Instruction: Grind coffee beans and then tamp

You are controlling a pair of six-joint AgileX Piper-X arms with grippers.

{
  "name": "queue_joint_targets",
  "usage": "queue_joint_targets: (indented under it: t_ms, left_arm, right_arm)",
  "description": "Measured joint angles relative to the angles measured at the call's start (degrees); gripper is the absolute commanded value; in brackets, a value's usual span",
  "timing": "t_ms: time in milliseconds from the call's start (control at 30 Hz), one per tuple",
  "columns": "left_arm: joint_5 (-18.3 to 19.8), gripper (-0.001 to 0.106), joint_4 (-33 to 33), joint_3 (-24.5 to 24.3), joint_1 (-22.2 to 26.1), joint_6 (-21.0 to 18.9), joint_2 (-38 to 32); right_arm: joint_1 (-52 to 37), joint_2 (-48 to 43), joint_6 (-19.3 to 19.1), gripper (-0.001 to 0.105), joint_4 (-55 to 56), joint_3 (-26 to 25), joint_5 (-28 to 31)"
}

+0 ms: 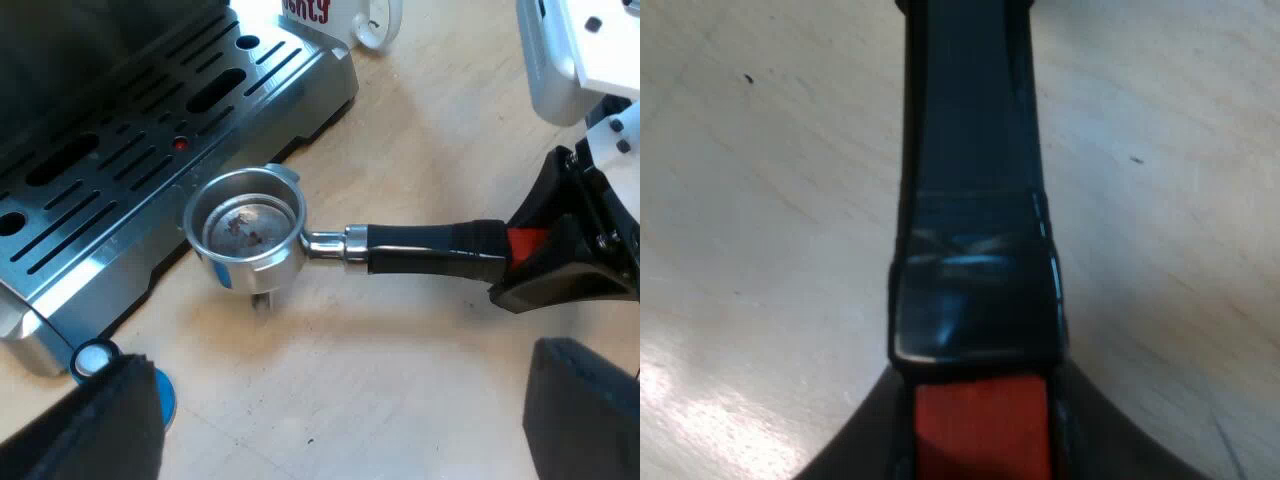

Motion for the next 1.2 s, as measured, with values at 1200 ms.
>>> queue_joint_targets:
  t_ms: [1200]
  left_arm:
    - [0.0,0.079,0.0,0.0,0.0,0.0,0.0]
  right_arm:
    - [0.0,0.0,3.5,0.000,-10.6,13.2,1.2]
